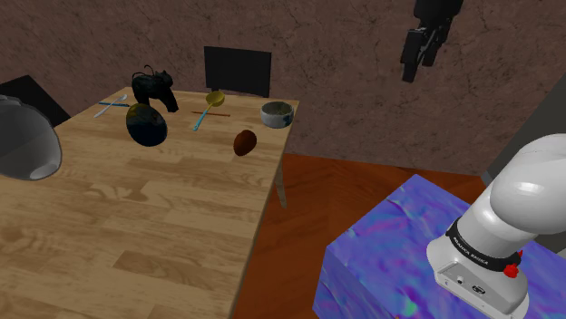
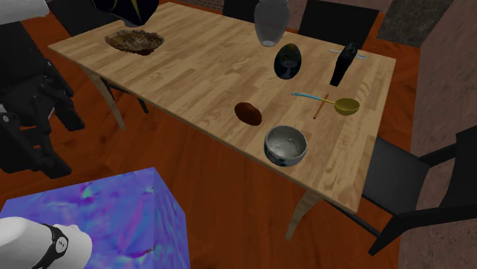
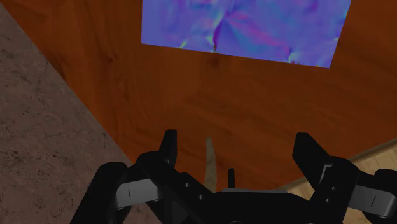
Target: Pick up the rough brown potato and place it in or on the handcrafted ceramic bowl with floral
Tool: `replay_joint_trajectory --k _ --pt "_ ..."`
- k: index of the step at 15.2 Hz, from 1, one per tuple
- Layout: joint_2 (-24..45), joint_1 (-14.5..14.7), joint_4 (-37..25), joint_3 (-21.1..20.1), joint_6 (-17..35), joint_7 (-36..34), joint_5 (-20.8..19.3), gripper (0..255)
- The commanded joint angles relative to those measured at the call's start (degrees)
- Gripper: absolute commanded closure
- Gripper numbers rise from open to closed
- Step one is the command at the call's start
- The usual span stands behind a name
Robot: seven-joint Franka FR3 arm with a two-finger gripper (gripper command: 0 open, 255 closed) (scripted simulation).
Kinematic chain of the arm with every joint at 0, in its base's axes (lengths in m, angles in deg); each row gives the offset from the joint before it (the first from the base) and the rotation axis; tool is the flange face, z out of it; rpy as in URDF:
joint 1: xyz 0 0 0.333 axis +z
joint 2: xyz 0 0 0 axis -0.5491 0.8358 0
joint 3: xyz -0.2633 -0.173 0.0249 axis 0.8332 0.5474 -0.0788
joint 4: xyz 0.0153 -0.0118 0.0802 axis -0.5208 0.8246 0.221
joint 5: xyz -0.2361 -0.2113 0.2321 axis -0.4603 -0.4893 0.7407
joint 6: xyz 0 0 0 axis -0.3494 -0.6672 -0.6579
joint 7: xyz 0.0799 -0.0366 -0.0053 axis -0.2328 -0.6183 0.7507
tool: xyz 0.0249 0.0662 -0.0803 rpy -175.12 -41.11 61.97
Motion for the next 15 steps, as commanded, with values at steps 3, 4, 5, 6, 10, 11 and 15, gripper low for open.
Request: replay_joint_trajectory --k 3,4,5,6,10,11,15 --pt "0.78 -0.21 1.99 -1.66 3.26 -4.08 2.4 0" --pt "1.31 -0.3 2.86 -2.51 4.96 -6.09 3.57 0" --pt "1.94 -0.4 3.66 -3.38 6.71 -8.06 4.72 0" --pt "2.67 -0.49 4.38 -4.27 8.51 -10.01 5.85 0" --pt "6.54 -0.92 6.38 -7.9 16.07 -17.54 10.01 0" --pt "7.75 -1.04 6.66 -8.82 18.04 -19.38 10.94 0" --pt "13.48 -1.73 6.85 -12.55 26.08 -26.56 14.09 0"
